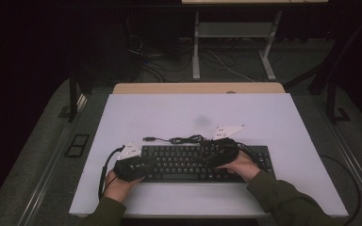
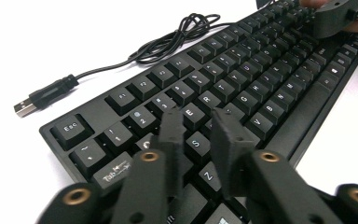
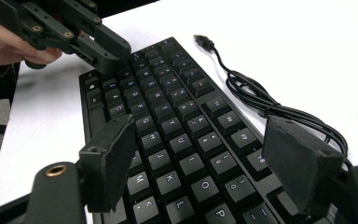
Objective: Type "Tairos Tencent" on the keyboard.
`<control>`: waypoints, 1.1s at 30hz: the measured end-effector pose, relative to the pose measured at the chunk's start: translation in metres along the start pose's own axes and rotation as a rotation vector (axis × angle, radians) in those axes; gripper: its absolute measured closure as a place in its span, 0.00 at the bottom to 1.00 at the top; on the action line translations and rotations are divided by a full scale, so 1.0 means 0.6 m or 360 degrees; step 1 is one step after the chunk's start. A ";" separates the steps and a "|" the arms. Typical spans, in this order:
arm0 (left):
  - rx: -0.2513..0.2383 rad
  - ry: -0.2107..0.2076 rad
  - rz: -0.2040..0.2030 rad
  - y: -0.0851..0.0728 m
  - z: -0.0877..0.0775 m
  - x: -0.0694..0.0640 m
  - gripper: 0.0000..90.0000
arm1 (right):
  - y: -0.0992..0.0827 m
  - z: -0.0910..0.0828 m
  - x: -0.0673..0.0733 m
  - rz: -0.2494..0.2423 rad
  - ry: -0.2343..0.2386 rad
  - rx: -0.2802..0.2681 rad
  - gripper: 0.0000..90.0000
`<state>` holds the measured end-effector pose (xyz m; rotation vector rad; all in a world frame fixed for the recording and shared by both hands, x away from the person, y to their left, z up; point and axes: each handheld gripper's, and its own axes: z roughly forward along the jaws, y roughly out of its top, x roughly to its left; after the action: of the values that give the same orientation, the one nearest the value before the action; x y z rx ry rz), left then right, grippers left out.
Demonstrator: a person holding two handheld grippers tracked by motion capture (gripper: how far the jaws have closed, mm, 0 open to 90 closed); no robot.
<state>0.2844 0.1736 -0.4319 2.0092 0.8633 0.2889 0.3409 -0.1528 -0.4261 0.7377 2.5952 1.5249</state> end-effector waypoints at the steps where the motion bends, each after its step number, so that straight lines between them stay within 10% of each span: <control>1: 0.0002 -0.0005 -0.0001 0.000 0.000 0.000 0.76 | 0.000 0.000 0.000 0.0000 0.0002 0.0002 0.28; 19: -0.0032 0.0007 -0.0016 0.003 0.005 -0.009 0.36 | 0.015 0.014 -0.012 0.0058 -0.0009 -0.0001 0.29; 33: -0.0031 0.0008 -0.0027 0.004 0.012 -0.016 0.15 | 0.013 0.021 -0.008 0.0008 -0.0045 0.0070 0.59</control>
<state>0.2820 0.1613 -0.4327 1.9827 0.8775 0.2919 0.3515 -0.1411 -0.4270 0.7641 2.6166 1.4523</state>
